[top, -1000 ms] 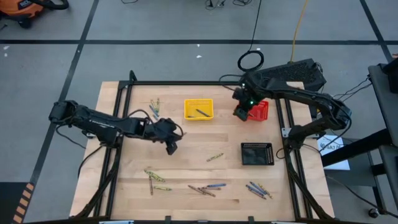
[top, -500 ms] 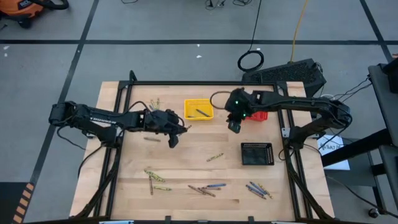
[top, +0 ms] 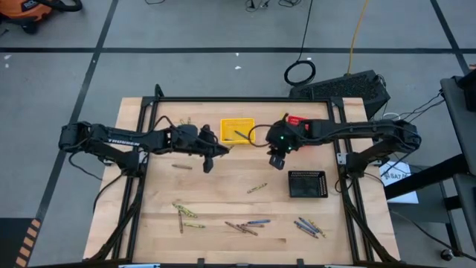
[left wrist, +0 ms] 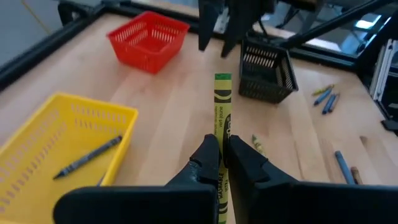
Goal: Sort crayons
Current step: Put the green crayon into the black bin
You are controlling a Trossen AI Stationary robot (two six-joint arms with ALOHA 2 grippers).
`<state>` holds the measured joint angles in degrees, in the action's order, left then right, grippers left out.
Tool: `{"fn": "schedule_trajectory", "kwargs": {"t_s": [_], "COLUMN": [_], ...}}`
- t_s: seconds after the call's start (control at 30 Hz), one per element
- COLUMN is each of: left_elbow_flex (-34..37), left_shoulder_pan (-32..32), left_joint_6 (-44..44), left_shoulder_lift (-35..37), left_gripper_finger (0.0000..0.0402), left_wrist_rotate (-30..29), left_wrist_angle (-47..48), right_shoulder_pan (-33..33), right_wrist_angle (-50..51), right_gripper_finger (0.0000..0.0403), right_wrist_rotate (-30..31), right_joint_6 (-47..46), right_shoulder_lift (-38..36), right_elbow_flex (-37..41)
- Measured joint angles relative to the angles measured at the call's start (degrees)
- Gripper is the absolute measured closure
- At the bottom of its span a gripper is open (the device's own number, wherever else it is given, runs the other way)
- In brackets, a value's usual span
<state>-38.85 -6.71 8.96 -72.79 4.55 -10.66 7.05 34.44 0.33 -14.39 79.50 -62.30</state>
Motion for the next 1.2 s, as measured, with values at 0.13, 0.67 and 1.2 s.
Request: {"fn": "schedule_trajectory", "kwargs": {"t_s": [0.13, 0.67, 1.2], "left_elbow_flex": [0.0, 0.0, 0.0], "left_shoulder_pan": [-0.1, 0.0, 0.3], "left_joint_6": [-0.8, -2.0, -1.9], "left_shoulder_lift": [0.0, 0.0, 0.0], "left_gripper_finger": [0.0393, 0.0393, 0.0393], "left_wrist_rotate": [1.6, 6.0, 8.9], "left_wrist_angle": [-3.6, -19.4, -25.8], "right_shoulder_pan": [-2.9, -9.4, -9.2], "right_wrist_angle": [-7.1, -29.4, -44.9], "right_gripper_finger": [0.0253, 0.0238, 0.0238], "right_wrist_rotate": [1.3, 1.6, 4.6], "right_joint_6": [0.2, 12.6, 17.4], "right_shoulder_lift": [0.0, 0.0, 5.7], "right_elbow_flex": [0.0, 0.0, 0.0]}}
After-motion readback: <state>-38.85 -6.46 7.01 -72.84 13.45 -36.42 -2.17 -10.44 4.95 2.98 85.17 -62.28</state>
